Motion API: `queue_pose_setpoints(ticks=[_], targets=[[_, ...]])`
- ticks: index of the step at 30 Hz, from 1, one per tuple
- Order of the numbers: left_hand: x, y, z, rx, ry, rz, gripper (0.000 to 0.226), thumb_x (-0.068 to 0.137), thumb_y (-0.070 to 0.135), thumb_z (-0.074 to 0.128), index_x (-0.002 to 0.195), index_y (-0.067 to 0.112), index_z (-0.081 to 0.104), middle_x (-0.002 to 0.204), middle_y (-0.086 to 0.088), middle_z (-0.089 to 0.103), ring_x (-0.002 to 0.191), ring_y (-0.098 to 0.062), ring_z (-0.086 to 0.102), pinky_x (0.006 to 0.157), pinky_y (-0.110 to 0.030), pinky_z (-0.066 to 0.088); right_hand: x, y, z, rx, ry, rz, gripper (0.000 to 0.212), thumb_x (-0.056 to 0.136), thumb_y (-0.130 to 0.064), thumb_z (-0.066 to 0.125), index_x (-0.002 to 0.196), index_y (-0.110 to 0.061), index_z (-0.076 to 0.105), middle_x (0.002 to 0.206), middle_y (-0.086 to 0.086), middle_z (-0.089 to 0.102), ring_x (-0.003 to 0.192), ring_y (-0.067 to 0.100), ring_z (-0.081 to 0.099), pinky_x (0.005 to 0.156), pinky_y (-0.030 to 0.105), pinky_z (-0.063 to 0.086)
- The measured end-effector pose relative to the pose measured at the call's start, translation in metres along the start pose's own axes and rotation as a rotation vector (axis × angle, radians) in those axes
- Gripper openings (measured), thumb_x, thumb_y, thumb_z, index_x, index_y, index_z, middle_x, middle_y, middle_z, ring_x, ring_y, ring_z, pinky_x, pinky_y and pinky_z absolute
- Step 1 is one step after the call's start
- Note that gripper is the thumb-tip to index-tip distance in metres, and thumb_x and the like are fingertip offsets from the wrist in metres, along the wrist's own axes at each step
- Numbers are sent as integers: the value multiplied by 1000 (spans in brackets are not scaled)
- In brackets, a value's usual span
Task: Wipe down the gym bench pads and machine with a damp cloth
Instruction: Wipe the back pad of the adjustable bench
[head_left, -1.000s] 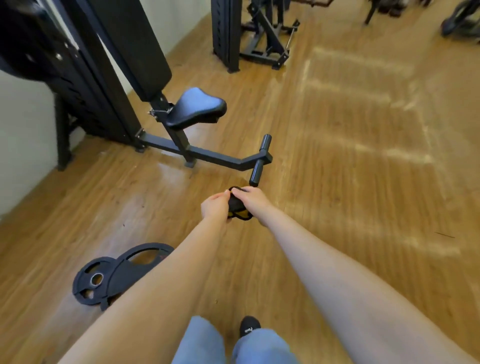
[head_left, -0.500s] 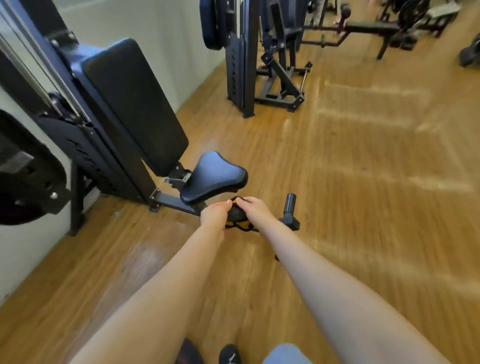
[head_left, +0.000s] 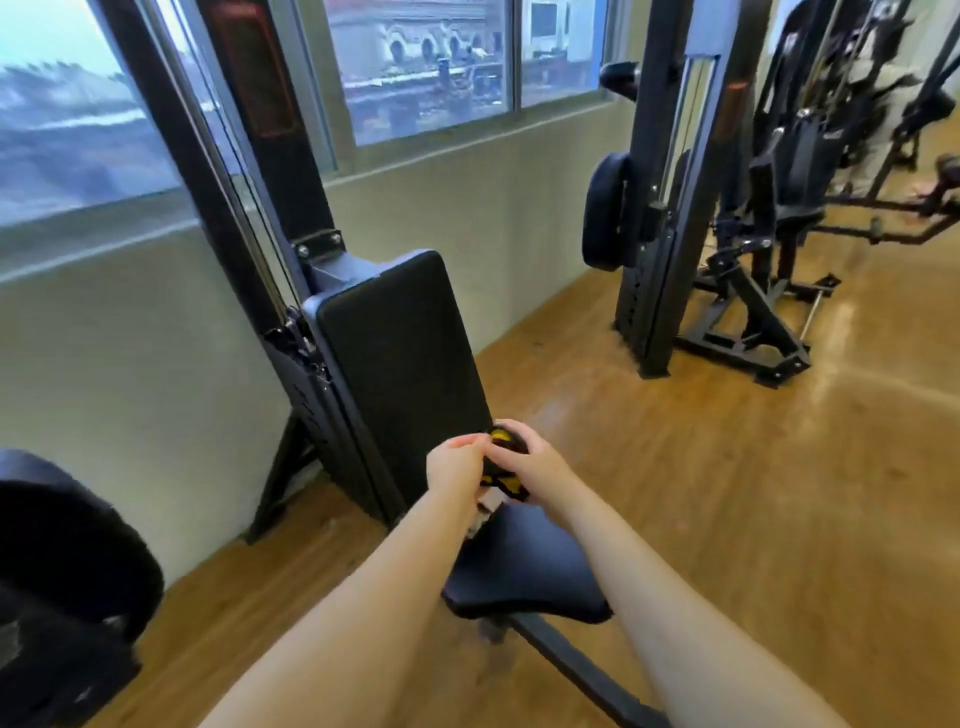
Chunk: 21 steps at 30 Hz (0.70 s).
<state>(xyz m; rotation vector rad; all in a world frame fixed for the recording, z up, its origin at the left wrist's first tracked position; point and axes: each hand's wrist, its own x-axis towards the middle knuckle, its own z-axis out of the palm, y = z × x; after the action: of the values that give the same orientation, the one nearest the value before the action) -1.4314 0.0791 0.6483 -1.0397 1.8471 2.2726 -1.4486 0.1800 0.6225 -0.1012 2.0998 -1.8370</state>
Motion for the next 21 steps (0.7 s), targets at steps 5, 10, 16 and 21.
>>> queue_pose_setpoints(ticks=[5,10,16,21], targets=[[40,58,9,-53,12,20,8,93,17,59,97,17,66,100,-11,65,93,-26,64,78,-40,57,65,-43,-11,-3,-215,-118,60,82,-13,69,130,-37,42,118,-15,46,107,15,53,70,27,57],[77,105,-12,324,-62,251,15,94,22,57,104,17,67,98,-6,66,90,-19,62,85,-36,52,117,-63,8,-86,-45,-314,39,76,-4,71,104,-28,57,105,-1,60,86,8,59,54,13,49],[138,186,-56,728,204,743,19,92,18,55,103,19,71,89,9,67,76,-2,58,66,-7,41,173,-72,22,-25,130,-292,29,81,-7,69,98,-29,60,97,-3,60,84,14,63,54,22,56],[213,247,-100,767,275,741,23,92,12,50,99,14,71,91,1,69,84,-14,61,77,-26,48,221,-87,49,-39,314,-356,27,77,-12,75,98,-25,63,94,-6,61,94,17,62,77,41,57]])
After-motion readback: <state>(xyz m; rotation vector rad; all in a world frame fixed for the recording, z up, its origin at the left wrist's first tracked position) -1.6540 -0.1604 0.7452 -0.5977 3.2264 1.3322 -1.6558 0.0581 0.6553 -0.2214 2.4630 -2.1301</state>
